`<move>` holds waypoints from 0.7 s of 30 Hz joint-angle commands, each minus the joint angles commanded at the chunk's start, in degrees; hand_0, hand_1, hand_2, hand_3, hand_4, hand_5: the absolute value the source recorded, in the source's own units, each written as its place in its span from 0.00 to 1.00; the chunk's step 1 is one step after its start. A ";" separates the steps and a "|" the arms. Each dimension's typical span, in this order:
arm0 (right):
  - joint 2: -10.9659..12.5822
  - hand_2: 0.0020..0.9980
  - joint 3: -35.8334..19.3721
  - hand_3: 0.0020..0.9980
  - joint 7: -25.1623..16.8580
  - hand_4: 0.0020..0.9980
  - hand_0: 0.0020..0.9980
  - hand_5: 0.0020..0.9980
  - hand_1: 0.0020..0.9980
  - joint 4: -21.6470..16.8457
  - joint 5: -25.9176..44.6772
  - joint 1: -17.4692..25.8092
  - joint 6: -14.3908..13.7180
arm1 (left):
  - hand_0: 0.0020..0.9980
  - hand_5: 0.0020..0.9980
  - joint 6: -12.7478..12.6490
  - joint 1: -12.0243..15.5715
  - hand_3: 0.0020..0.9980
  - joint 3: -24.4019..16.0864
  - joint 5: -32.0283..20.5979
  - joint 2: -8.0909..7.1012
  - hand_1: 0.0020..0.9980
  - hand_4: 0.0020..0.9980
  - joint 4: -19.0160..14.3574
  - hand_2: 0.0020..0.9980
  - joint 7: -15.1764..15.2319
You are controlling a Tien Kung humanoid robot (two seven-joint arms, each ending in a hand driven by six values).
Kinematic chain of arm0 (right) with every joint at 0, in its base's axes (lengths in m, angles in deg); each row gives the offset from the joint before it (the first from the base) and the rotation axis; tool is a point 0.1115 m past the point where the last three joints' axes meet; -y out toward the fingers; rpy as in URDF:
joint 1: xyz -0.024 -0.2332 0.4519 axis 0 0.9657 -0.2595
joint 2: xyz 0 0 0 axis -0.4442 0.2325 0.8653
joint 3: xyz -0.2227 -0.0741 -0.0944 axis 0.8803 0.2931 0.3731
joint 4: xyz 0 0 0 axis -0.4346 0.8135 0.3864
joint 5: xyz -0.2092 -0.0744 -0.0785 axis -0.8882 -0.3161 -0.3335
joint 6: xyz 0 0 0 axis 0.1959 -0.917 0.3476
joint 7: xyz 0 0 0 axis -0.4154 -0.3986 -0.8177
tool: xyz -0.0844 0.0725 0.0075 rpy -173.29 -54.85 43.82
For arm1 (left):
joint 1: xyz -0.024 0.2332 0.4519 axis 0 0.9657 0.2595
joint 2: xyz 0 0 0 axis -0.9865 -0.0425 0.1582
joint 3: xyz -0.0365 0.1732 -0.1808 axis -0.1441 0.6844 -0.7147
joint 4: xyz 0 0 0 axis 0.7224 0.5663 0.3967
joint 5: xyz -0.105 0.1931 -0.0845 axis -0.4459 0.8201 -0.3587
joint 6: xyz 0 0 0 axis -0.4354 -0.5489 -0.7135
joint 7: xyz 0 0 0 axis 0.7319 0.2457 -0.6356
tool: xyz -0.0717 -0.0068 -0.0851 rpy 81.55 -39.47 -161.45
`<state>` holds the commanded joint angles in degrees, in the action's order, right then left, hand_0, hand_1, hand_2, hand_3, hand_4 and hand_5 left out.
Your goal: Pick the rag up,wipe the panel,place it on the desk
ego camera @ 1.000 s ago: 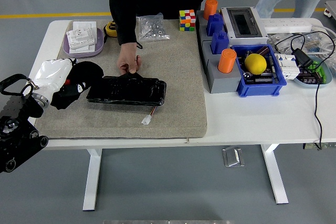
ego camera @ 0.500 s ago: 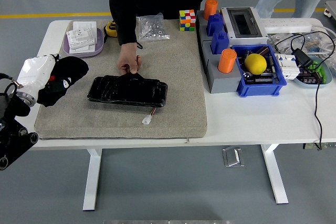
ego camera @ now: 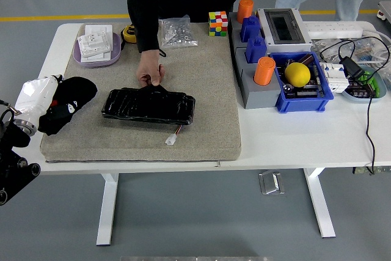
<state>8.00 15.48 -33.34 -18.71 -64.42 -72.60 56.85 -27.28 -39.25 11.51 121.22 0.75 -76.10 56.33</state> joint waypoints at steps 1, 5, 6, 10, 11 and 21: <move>-0.03 0.72 -0.04 0.66 -0.02 1.00 0.79 0.53 0.65 -0.02 -0.02 -0.01 -0.02 | 0.31 0.09 -0.01 0.12 0.55 -0.10 -0.44 0.14 0.35 0.48 0.09 0.57 0.24; -0.10 0.72 0.08 0.66 -0.02 1.00 0.79 0.53 0.65 -0.02 0.01 -0.08 -0.02 | 0.33 0.15 0.30 0.16 0.57 0.08 -1.55 0.44 0.43 0.57 0.32 0.58 0.84; -0.09 0.72 0.07 0.66 -0.01 1.00 0.79 0.53 0.65 -0.01 0.02 -0.08 -0.02 | 0.33 0.15 0.43 0.15 0.57 0.04 -1.70 0.48 0.43 0.57 0.40 0.58 0.87; 0.01 0.72 -0.03 0.66 0.05 1.00 0.79 0.53 0.65 0.05 0.06 -0.12 0.01 | 0.38 0.27 1.12 0.03 0.60 -0.04 -2.02 0.50 0.50 0.74 0.51 0.63 0.68; 0.03 0.72 -0.05 0.66 0.05 1.00 0.79 0.53 0.65 0.06 0.10 -0.13 0.02 | 0.38 0.27 1.23 -0.02 0.60 -0.02 -2.10 0.53 0.50 0.74 0.53 0.63 0.65; -0.21 0.71 -0.74 0.66 -0.09 1.00 0.79 0.53 0.65 0.13 0.03 -0.27 -0.06 | 0.40 0.46 3.70 -0.70 0.77 0.80 -2.39 0.56 0.57 0.96 0.66 0.73 -0.75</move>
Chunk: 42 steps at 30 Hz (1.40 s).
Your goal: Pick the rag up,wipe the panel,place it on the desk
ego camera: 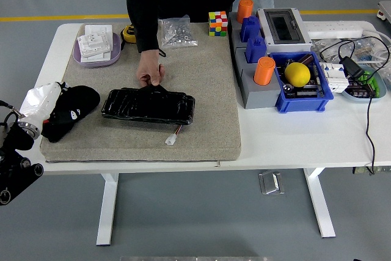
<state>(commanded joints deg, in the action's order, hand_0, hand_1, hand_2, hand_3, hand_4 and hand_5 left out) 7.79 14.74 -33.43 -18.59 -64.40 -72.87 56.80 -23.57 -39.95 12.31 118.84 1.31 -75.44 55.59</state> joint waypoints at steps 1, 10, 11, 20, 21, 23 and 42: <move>0.01 0.71 -0.05 0.66 -0.02 1.00 0.79 0.53 0.65 0.00 0.02 0.01 -0.01 | 0.41 0.50 0.00 -0.01 0.77 -0.01 -0.16 -0.01 0.59 1.00 -0.02 0.73 0.18; -0.04 0.71 -0.37 0.66 -0.02 1.00 0.79 0.52 0.65 0.10 -0.06 -0.09 -0.04 | 0.41 0.69 1.41 -0.09 0.79 0.00 -1.03 -0.18 0.61 1.00 -0.34 0.74 0.28; -0.06 0.71 -0.42 0.66 -0.05 1.00 0.79 0.52 0.65 0.09 -0.04 -0.09 -0.04 | 0.41 0.69 1.57 -0.08 0.79 -0.04 -0.99 -0.20 0.61 1.00 -0.38 0.74 0.30; -0.08 0.71 -0.46 0.66 -0.04 1.00 0.79 0.52 0.65 0.12 -0.06 0.06 0.01 | 0.42 0.82 2.32 -0.03 0.80 -0.88 -0.82 -0.71 0.62 1.00 -1.12 0.75 0.39; -0.08 0.71 -0.50 0.66 -0.05 1.00 0.79 0.52 0.65 0.13 -0.06 0.06 0.00 | 0.42 0.82 2.37 -0.03 0.80 -0.99 -0.75 -0.77 0.62 1.00 -1.31 0.75 0.32; -0.06 0.71 -0.51 0.66 -0.06 1.00 0.79 0.52 0.65 0.11 -0.10 0.05 -0.02 | 0.42 0.82 2.42 0.07 0.80 -1.57 0.02 -1.02 0.62 1.00 -2.34 0.75 -0.05; -0.11 0.71 -0.17 0.66 -0.08 1.00 0.79 0.52 0.65 0.36 -0.22 0.55 -0.03 | 0.42 0.84 4.73 3.31 0.80 -13.49 5.25 -4.86 0.62 1.00 -18.50 0.75 -5.72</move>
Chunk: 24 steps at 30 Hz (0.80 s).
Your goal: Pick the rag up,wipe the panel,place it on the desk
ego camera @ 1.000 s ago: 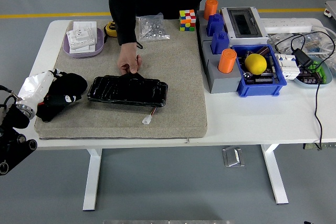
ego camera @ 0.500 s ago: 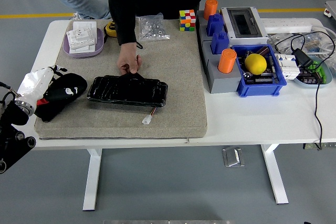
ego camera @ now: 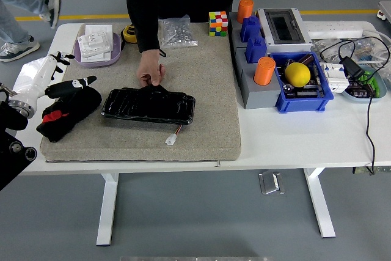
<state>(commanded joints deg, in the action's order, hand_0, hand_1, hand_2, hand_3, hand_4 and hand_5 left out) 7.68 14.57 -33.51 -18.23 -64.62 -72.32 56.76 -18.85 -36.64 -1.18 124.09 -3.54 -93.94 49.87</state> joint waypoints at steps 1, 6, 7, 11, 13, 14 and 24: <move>-0.01 0.72 0.05 0.66 0.01 1.00 0.79 0.52 0.65 0.01 -0.03 0.01 0.00 | 0.42 0.84 0.12 0.35 0.81 -0.95 0.25 -0.28 0.63 1.00 -1.34 0.75 -0.35; -0.10 0.72 0.22 0.66 0.00 1.00 0.79 0.52 0.65 0.09 -0.22 -0.01 0.01 | 0.42 0.84 0.89 1.67 0.81 -5.13 0.04 -1.56 0.63 1.00 -7.08 0.75 -2.49; -0.15 0.72 0.32 0.66 0.01 1.00 0.79 0.52 0.65 0.15 -0.20 -0.04 0.00 | 0.42 0.84 1.16 1.78 0.81 -5.86 -0.05 -1.83 0.63 1.00 -8.19 0.75 -2.97; -0.26 0.72 0.62 0.66 -0.02 1.00 0.79 0.52 0.65 0.26 -0.24 -0.19 -0.08 | 0.42 0.84 2.30 1.86 0.81 -7.51 -1.55 -3.07 0.63 1.00 -11.27 0.75 -4.52; -0.30 0.71 0.71 0.66 -0.04 1.00 0.79 0.52 0.65 0.27 -0.27 -0.22 -0.11 | 0.43 0.84 2.77 1.79 0.81 -7.97 -2.98 -3.76 0.63 1.00 -12.51 0.75 -5.11; -0.33 0.71 0.85 0.66 -0.02 1.00 0.79 0.52 0.65 0.27 -0.30 -0.24 -0.11 | 0.43 0.84 3.14 1.68 0.81 -8.11 -4.56 -4.38 0.63 1.00 -13.47 0.75 -5.56; -1.02 0.72 1.60 0.66 0.00 1.00 0.79 0.52 0.65 0.75 -0.35 -0.28 -0.22 | 0.42 0.82 2.70 1.16 0.81 -9.40 -12.12 -7.26 0.63 1.00 -18.05 0.75 -4.79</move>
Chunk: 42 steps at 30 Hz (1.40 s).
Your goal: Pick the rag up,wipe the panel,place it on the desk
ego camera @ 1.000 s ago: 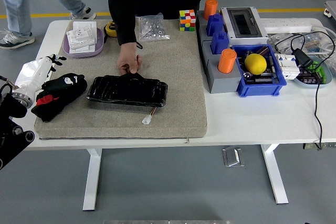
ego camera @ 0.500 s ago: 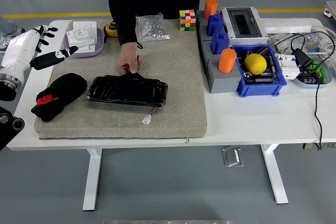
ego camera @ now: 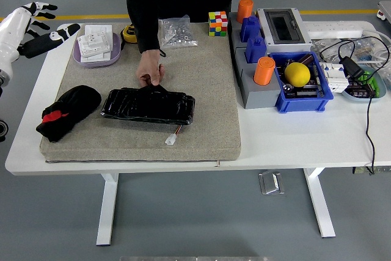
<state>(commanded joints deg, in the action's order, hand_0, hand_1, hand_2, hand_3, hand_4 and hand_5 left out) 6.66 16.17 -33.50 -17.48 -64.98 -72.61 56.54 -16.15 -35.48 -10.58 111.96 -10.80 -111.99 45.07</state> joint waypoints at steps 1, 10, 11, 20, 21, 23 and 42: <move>-0.11 0.72 -0.04 0.66 0.00 1.00 0.79 0.52 0.65 0.03 -0.13 0.01 -0.05 | 0.42 0.71 -0.59 0.18 0.79 -0.03 -1.16 0.02 0.63 1.00 0.22 0.74 0.79; -0.49 0.72 -0.49 0.66 -0.07 1.00 0.79 0.52 0.65 -0.25 -0.53 0.38 -0.27 | 0.43 0.66 -3.47 3.46 0.77 -4.15 -13.69 0.86 0.61 1.00 -0.03 0.71 9.41; -0.47 0.72 -0.57 0.66 -0.08 1.00 0.79 0.52 0.65 -0.26 -0.52 0.44 -0.29 | 0.43 0.66 -3.24 3.45 0.77 -4.12 -14.44 0.66 0.61 1.00 -0.28 0.71 9.66; 0.24 0.72 -1.79 0.66 0.07 1.00 0.79 0.52 0.65 -0.66 -0.69 -0.24 -0.48 | 0.47 0.59 0.03 -0.18 0.78 2.32 -23.00 -5.31 0.63 0.94 -3.32 0.72 6.21; 0.34 0.72 -1.79 0.66 0.09 1.00 0.79 0.52 0.65 -0.64 -0.62 -0.35 -0.48 | 0.47 0.59 0.33 -0.64 0.78 2.79 -23.96 -6.10 0.63 0.94 -3.79 0.72 5.77; 0.50 0.72 -1.96 0.66 0.12 1.00 0.79 0.52 0.65 -0.68 -0.67 -0.48 -0.46 | 0.47 0.59 0.94 -1.36 0.78 3.42 -25.46 -7.67 0.63 0.94 -4.94 0.72 5.06; 0.38 0.72 -2.96 0.66 0.13 1.00 0.79 0.52 0.65 -0.91 -1.29 -0.96 -0.55 | 0.55 0.55 3.82 -3.46 0.76 -0.05 -34.49 -12.58 0.66 0.93 -5.16 0.72 6.99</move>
<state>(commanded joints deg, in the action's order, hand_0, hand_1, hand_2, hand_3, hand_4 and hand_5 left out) 7.04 13.21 -33.37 -18.39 -66.27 -73.57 56.00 -12.32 -38.94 -10.64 77.47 -23.39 -117.15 52.07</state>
